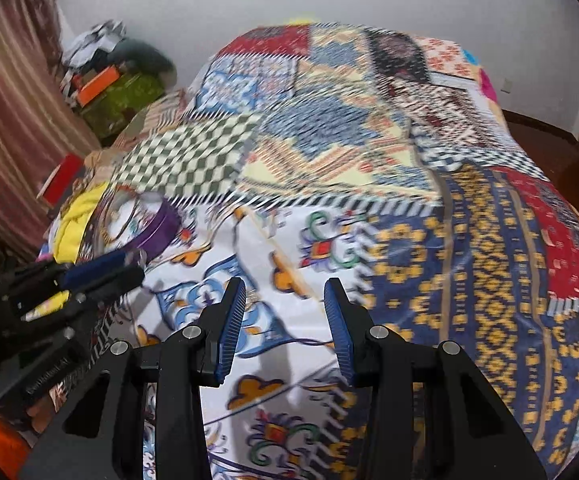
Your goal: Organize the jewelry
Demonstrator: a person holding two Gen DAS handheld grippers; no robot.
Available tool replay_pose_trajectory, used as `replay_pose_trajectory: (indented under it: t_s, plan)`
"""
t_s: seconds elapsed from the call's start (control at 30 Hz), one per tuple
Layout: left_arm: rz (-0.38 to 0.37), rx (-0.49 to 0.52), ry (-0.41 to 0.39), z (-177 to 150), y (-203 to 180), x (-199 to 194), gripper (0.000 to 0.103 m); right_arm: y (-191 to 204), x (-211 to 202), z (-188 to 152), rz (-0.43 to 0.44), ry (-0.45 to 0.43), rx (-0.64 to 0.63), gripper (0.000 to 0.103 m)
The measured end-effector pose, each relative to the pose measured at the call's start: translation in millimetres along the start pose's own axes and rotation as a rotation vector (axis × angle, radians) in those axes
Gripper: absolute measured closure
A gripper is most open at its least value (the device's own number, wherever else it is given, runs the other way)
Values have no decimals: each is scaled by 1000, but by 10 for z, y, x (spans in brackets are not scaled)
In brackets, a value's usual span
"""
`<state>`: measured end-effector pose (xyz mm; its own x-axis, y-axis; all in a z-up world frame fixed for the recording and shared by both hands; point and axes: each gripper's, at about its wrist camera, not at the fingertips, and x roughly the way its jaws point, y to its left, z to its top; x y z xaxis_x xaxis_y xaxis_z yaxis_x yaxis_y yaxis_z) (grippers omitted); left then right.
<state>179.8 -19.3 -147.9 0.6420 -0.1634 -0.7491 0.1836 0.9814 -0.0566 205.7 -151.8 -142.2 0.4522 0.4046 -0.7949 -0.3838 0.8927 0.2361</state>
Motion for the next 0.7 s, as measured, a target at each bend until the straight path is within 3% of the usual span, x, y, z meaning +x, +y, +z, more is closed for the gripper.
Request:
replay_pose_trajectory:
  t_s: [0.33, 0.53, 0.7]
  plan:
    - [5, -53, -6, -81, 245, -30, 83, 319, 538, -69, -36, 146, -138, 66]
    - [0, -65, -13, -62, 256, -29, 83, 290, 559, -89, -47, 95, -161, 67]
    - [-3, -73, -11, -52, 252, -12, 83, 311, 567, -84, -64, 83, -162, 79]
